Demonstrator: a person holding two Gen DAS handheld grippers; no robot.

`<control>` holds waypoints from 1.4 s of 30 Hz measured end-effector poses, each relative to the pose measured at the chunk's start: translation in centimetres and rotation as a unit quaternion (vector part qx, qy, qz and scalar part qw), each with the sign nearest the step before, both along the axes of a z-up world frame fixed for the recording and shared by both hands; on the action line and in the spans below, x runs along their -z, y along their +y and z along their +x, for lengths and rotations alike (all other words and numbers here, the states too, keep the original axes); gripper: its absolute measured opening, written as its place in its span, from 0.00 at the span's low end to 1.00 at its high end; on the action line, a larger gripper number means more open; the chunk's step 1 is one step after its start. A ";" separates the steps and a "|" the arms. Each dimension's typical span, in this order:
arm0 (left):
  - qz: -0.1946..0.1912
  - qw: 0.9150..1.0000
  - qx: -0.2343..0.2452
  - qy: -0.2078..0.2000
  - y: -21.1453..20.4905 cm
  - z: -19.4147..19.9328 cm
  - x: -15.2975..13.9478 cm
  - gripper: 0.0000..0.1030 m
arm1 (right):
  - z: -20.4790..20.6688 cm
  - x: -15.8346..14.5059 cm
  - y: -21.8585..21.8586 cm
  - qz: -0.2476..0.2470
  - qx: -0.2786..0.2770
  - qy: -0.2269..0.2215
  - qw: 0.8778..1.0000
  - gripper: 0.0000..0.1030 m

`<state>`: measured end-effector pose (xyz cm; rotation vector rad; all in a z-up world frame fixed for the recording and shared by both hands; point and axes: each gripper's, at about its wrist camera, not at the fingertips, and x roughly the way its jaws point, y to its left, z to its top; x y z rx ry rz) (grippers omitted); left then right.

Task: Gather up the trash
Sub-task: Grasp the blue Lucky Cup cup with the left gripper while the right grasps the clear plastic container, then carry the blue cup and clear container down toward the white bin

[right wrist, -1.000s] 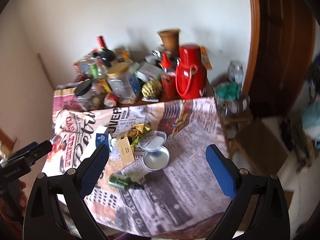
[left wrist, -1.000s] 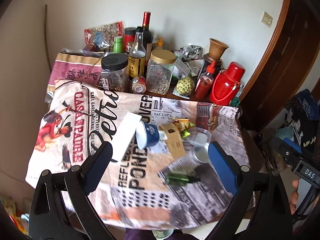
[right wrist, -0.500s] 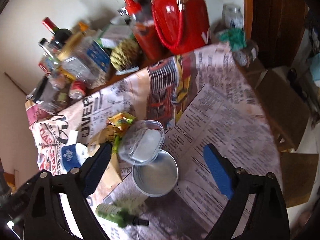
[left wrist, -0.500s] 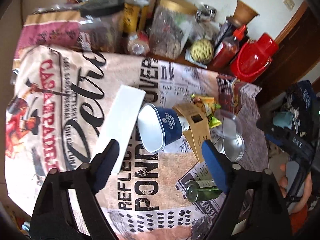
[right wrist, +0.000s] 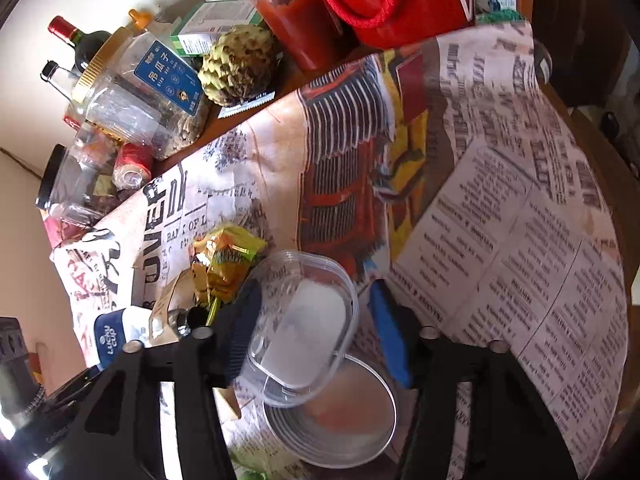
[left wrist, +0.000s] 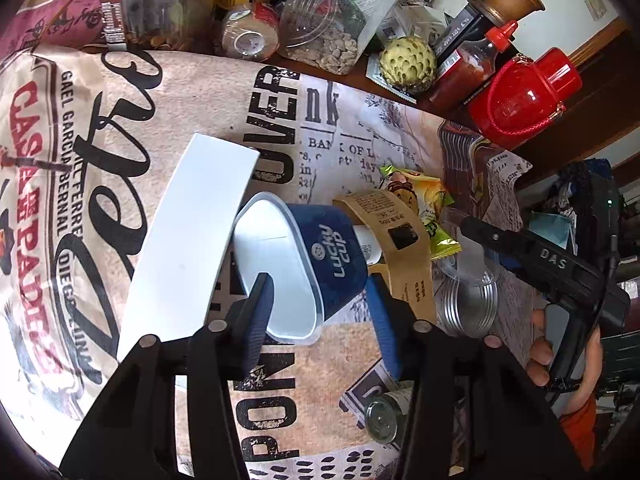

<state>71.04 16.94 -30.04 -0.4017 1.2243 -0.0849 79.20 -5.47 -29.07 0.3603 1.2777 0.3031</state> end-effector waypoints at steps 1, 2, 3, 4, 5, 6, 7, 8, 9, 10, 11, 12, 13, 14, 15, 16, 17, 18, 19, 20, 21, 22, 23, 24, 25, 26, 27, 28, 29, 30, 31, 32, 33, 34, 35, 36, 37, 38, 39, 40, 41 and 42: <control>-0.004 1.000 0.003 0.000 -0.1 0.2 -0.1 0.36 | 0.2 0.2 0.1 -0.005 -0.004 0.001 1.000 0.36; -0.006 1.000 0.007 -0.002 -0.2 0.3 -0.2 0.33 | 0.2 0.1 0.2 -0.012 -0.007 0.000 1.000 0.26; -0.007 1.000 0.010 -0.004 -0.2 0.3 -0.3 0.27 | 0.3 0.2 0.3 -0.014 -0.012 0.003 1.000 0.21; -0.005 1.000 0.013 -0.005 -0.4 0.4 -0.4 0.22 | 0.2 0.3 0.3 -0.010 -0.013 0.004 1.000 0.19; -0.002 1.000 0.015 -0.006 -0.6 0.5 -0.5 0.20 | 0.1 0.3 0.2 -0.008 -0.011 0.004 1.000 0.18; 0.002 1.000 0.017 -0.006 -0.7 0.5 -0.7 0.17 | 0.0 0.1 0.0 -0.006 -0.010 0.001 1.000 0.17; 0.005 1.000 0.018 -0.008 -0.9 0.6 -0.9 0.11 | -0.1 -0.1 -0.1 -0.004 -0.010 -0.002 1.000 0.14; 0.007 1.000 0.019 -0.009 -0.9 0.6 -1.0 0.08 | -0.3 -0.5 -0.2 -0.001 -0.011 -0.008 1.000 0.12; 0.010 1.000 0.019 -0.011 -1.0 0.6 -1.3 0.07 | -0.3 -0.8 -0.3 -0.001 -0.012 -0.012 1.000 0.11; 0.012 1.000 0.017 -0.013 -1.0 0.5 -1.5 0.05 | -0.5 -1.2 -0.5 -0.003 -0.014 -0.018 1.000 0.10; 0.014 1.000 0.016 -0.016 -1.0 0.5 -1.8 0.04 | -0.6 -1.7 -0.4 -0.010 -0.018 -0.026 0.999 0.10; 0.016 1.000 0.014 -0.021 -1.0 0.4 -2.3 0.04 | -0.8 -2.1 -0.4 -0.017 -0.021 -0.034 0.999 0.10; 0.016 1.000 0.013 -0.024 -1.0 0.3 -2.6 0.04 | -0.8 -2.4 -0.2 -0.019 -0.024 -0.040 0.999 0.10; 0.014 0.999 0.011 -0.028 -1.0 0.1 -3.1 0.04 | -1.0 -2.9 -0.2 -0.019 -0.027 -0.047 0.998 0.10; 0.013 0.999 0.010 -0.031 -0.9 0.1 -3.4 0.04 | -1.0 -3.2 0.0 -0.018 -0.030 -0.051 0.998 0.10; 0.015 0.999 0.007 -0.036 -1.0 -0.1 -4.0 0.04 | -1.2 -3.7 0.0 -0.018 -0.033 -0.057 0.998 0.10; 0.018 0.999 0.006 -0.040 -1.0 -0.2 -4.4 0.04 | -1.5 -4.3 -0.1 -0.020 -0.035 -0.065 0.997 0.10; 0.021 0.999 0.004 -0.045 -1.1 -0.3 -5.0 0.04 | -1.8 -4.9 -0.2 -0.021 -0.038 -0.073 0.996 0.10; 0.024 0.998 0.001 -0.052 -1.3 -0.6 -5.8 0.04 | -2.1 -5.6 -0.3 -0.022 -0.040 -0.082 0.996 0.10; 0.025 0.998 0.000 -0.057 -1.3 -0.8 -6.2 0.04 | -2.4 -6.2 -0.4 -0.021 -0.041 -0.089 0.995 0.10; 0.029 0.997 -0.001 -0.065 -1.5 -1.2 -7.0 0.04 | -2.6 -6.7 -0.2 -0.022 -0.041 -0.097 0.994 0.10; 0.033 0.997 -0.002 -0.071 -1.7 -1.5 -7.6 0.04 | -3.1 -7.7 -0.5 -0.024 -0.042 -0.109 0.993 0.10; 0.038 0.996 -0.003 -0.079 -2.0 -1.9 -8.5 0.04 | -3.5 -8.4 -0.7 -0.026 -0.044 -0.120 0.992 0.10; 0.041 0.996 -0.004 -0.084 -2.1 -2.1 -9.1 0.04 | -3.8 -9.0 -0.7 -0.028 -0.045 -0.128 0.990 0.10; 0.045 0.995 -0.005 -0.093 -2.5 -2.6 -9.9 0.04 | -4.4 -9.7 -1.1 -0.029 -0.047 -0.139 0.989 0.10; 0.049 0.994 -0.007 -0.102 -3.0 -3.1 -10.7 0.04 | -5.0 -10.6 -1.5 -0.032 -0.049 -0.151 0.987 0.10; 0.051 0.993 -0.008 -0.107 -3.3 -3.3 -11.2 0.04 | -5.6 -11.4 -1.9 -0.038 -0.054 -0.164 0.984 0.10; 0.052 0.992 -0.011 -0.115 -3.8 -3.9 -12.0 0.04 | -6.3 -12.2 -2.2 -0.049 -0.057 -0.178 0.981 0.10; 0.051 0.991 -0.014 -0.125 -4.4 -4.5 -12.9 0.04 | -6.8 -12.7 -2.2 -0.057 -0.060 -0.190 0.978 0.10; 0.049 0.990 -0.017 -0.133 -4.8 -5.0 -13.6 0.04 | -7.5 -13.4 -2.7 -0.063 -0.064 -0.201 0.975 0.10; 0.048 0.988 -0.020 -0.143 -5.5 -5.7 -14.5 0.04 | -8.0 -13.9 -3.0 -0.065 -0.065 -0.209 0.974 0.10; 0.049 0.987 -0.022 -0.151 -6.0 -6.3 -15.1 0.04 | -8.8 -14.5 -3.7 -0.066 -0.069 -0.219 0.971 0.10; 0.050 0.985 -0.024 -0.162 -6.9 -7.1 -16.0 0.04 | -9.6 -15.2 -4.4 -0.066 -0.072 -0.227 0.969 0.10; 0.052 0.984 -0.026 -0.171 -7.7 -7.8 -16.7 0.04 | -10.4 -15.7 -5.0 -0.067 -0.075 -0.235 0.967 0.10; 0.055 0.981 -0.027 -0.182 -8.7 -8.7 -17.5 0.04 | -11.0 -16.0 -5.4 -0.066 -0.077 -0.242 0.965 0.10; 0.059 0.980 -0.028 -0.190 -9.5 -9.5 -18.1 0.04 | -11.8 -16.6 -6.0 -0.064 -0.080 -0.249 0.963 0.10; 0.063 0.978 -0.030 -0.197 -10.4 -10.3 -18.7 0.04 | -12.4 -17.0 -6.6 -0.061 -0.083 -0.254 0.962 0.10; 0.065 0.976 -0.031 -0.206 -11.4 -11.4 -19.2 0.04 | -13.1 -17.4 -7.1 -0.057 -0.085 -0.258 0.961 0.10; 0.062 0.975 -0.031 -0.210 -11.9 -12.1 -19.5 0.04 | -13.9 -17.9 -7.7 -0.052 -0.089 -0.263 0.959 0.10; 0.057 0.974 -0.032 -0.215 -12.7 -13.2 -20.0 0.04 | -14.7 -18.2 -8.2 -0.050 -0.092 -0.268 0.958 0.10; 0.056 0.974 -0.033 -0.218 -13.3 -14.0 -20.2 0.04 | -15.6 -18.7 -8.7 -0.048 -0.095 -0.274 0.956 0.10; 0.054 0.973 -0.033 -0.221 -14.2 -15.0 -20.5 0.04 | -16.3 -19.0 -9.0 -0.046 -0.098 -0.279 0.954 0.10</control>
